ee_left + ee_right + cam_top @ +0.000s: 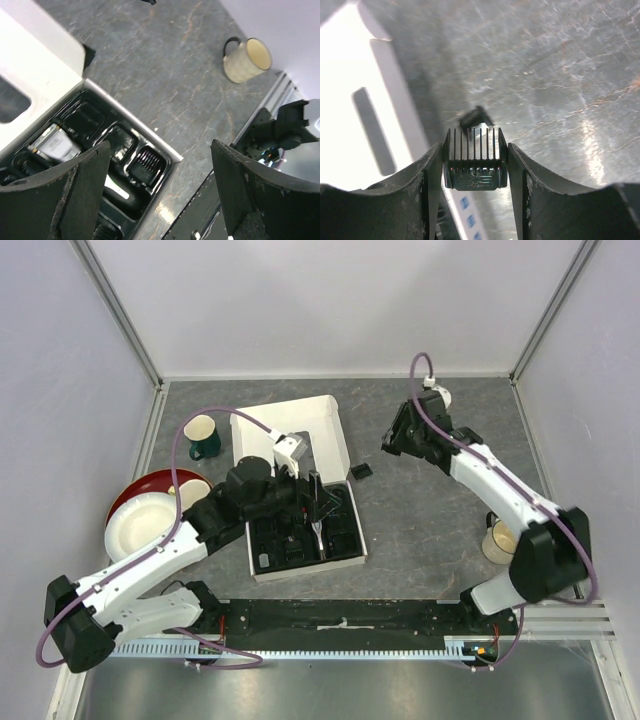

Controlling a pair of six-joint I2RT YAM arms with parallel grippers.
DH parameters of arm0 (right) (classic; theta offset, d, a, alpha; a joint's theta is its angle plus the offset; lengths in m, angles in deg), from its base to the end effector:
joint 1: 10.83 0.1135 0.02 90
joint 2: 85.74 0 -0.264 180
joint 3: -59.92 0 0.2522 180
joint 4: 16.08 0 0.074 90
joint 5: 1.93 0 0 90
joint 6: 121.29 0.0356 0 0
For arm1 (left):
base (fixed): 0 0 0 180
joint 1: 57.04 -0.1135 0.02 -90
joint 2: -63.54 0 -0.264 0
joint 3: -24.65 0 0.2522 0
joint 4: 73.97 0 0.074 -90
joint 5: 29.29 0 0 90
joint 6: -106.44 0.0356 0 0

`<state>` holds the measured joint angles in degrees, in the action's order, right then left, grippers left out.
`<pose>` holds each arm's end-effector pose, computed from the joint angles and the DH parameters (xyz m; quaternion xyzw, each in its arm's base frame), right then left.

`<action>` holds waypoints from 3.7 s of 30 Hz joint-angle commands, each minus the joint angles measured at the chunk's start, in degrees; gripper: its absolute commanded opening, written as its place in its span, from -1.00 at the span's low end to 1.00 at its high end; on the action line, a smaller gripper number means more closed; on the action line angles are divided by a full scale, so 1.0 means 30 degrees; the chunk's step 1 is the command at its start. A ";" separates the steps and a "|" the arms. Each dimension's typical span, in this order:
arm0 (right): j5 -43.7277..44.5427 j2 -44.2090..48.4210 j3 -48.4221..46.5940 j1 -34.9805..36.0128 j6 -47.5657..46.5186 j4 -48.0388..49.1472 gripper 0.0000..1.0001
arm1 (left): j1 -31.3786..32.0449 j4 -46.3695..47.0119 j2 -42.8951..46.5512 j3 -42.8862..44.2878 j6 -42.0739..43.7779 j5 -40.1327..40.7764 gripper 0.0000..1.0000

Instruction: Sort the hair-cutting tools

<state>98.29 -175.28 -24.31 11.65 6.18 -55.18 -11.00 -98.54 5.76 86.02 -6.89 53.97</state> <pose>0.3229 0.1268 0.2779 0.1540 0.9059 0.1217 0.3753 0.1588 -0.1707 0.3135 0.1946 0.7999 -0.3617 0.4375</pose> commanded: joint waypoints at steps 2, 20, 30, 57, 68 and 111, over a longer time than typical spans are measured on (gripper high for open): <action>-0.1266 0.4318 0.1749 0.0591 0.4174 0.1268 -0.13 | 0.0237 0.5408 -0.0105 -0.0227 -0.0015 -0.2645 0.75; -0.2058 1.0273 0.2721 0.1970 0.8221 0.1797 -0.21 | 0.3810 1.7309 -0.4995 -0.0082 0.2180 0.5410 0.64; -0.2380 1.1300 0.2867 0.1970 0.8720 0.1768 -0.21 | 0.4516 1.9570 -0.7780 0.2260 0.4700 0.6730 0.37; -0.1151 1.2062 0.3394 0.1970 0.8983 0.1827 -0.20 | 0.4721 1.7285 -0.9041 0.3816 0.2974 0.6466 -0.01; -0.1209 1.2209 0.3688 0.1970 0.9276 0.2178 -0.19 | 0.4809 1.7021 -0.8924 0.3318 0.2153 0.7051 0.35; 0.0577 1.3497 0.4830 0.1970 0.6086 0.1271 0.96 | 0.2094 0.5486 -0.6349 0.5164 -0.1301 0.4570 -0.96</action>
<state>96.32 -137.84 -10.59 17.44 30.42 -50.42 0.87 -67.28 -19.11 98.33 -5.21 74.89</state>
